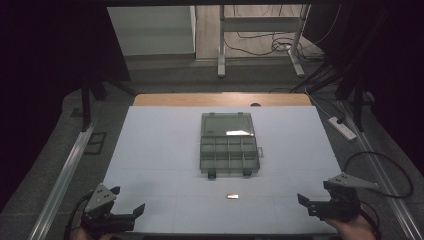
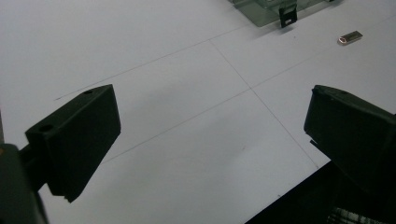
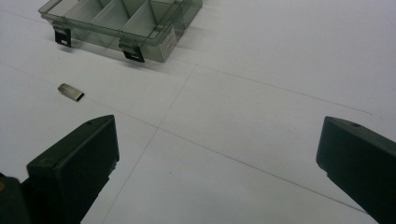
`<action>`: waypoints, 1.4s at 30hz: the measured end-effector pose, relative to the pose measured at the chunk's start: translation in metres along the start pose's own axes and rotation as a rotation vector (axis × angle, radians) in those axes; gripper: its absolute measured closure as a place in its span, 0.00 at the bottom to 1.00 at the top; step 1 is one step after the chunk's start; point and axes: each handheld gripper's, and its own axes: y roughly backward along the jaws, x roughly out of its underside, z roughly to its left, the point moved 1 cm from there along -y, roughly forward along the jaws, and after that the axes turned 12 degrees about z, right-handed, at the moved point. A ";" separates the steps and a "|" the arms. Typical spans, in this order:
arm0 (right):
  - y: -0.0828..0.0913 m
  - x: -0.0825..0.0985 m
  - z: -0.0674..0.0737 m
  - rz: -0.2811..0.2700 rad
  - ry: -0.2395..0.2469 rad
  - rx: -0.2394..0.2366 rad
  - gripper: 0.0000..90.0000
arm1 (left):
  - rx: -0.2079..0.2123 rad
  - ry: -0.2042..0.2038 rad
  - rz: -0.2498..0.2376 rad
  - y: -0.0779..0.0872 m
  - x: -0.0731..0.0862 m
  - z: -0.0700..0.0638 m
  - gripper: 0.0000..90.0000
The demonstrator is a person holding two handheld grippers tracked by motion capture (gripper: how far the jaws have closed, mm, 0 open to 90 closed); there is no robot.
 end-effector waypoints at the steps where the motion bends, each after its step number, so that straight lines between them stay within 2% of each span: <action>1: 0.000 0.000 0.000 0.000 0.003 0.001 0.00 | 0.000 0.000 0.000 0.000 0.000 0.000 0.04; 22: -0.003 -0.001 0.004 0.028 0.048 -0.005 0.01 | 0.005 0.002 0.005 0.000 0.000 0.001 0.05; 32: -0.005 -0.003 0.007 0.050 0.094 -0.046 0.00 | 0.000 0.000 0.007 0.000 0.000 0.000 0.05; 38: -0.008 -0.007 0.011 0.037 0.133 -0.077 0.00 | 0.001 0.001 0.006 -0.001 0.000 0.000 0.05; 42: -0.009 -0.008 0.011 0.030 0.139 -0.093 0.00 | 0.001 0.001 0.007 -0.001 0.000 0.001 0.05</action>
